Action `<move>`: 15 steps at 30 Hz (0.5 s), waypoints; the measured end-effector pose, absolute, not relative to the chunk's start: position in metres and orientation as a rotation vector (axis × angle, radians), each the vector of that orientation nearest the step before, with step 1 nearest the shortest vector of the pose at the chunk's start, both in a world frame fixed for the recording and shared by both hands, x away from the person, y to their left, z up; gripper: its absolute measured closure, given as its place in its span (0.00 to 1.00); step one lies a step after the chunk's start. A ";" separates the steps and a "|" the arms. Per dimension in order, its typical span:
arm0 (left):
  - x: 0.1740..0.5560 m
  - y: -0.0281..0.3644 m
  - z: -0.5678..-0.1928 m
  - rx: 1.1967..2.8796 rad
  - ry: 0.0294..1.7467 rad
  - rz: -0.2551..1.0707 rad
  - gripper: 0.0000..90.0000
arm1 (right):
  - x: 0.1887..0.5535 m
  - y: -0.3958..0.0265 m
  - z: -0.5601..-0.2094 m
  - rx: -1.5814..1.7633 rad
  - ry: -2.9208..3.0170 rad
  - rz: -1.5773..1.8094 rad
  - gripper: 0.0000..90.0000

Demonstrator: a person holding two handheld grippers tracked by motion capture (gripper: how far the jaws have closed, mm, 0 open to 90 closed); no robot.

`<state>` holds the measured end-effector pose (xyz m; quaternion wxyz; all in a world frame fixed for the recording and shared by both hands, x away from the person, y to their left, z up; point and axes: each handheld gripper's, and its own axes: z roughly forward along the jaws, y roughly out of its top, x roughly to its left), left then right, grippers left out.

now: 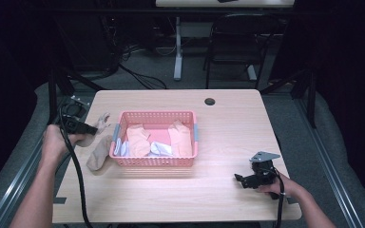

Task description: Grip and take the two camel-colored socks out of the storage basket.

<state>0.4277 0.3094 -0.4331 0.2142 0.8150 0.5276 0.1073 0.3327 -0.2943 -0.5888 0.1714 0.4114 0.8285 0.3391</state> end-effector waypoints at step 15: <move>0.443 0.330 -0.519 2.235 1.677 0.197 0.88 | 0.333 -0.294 -0.589 1.167 2.352 0.964 0.00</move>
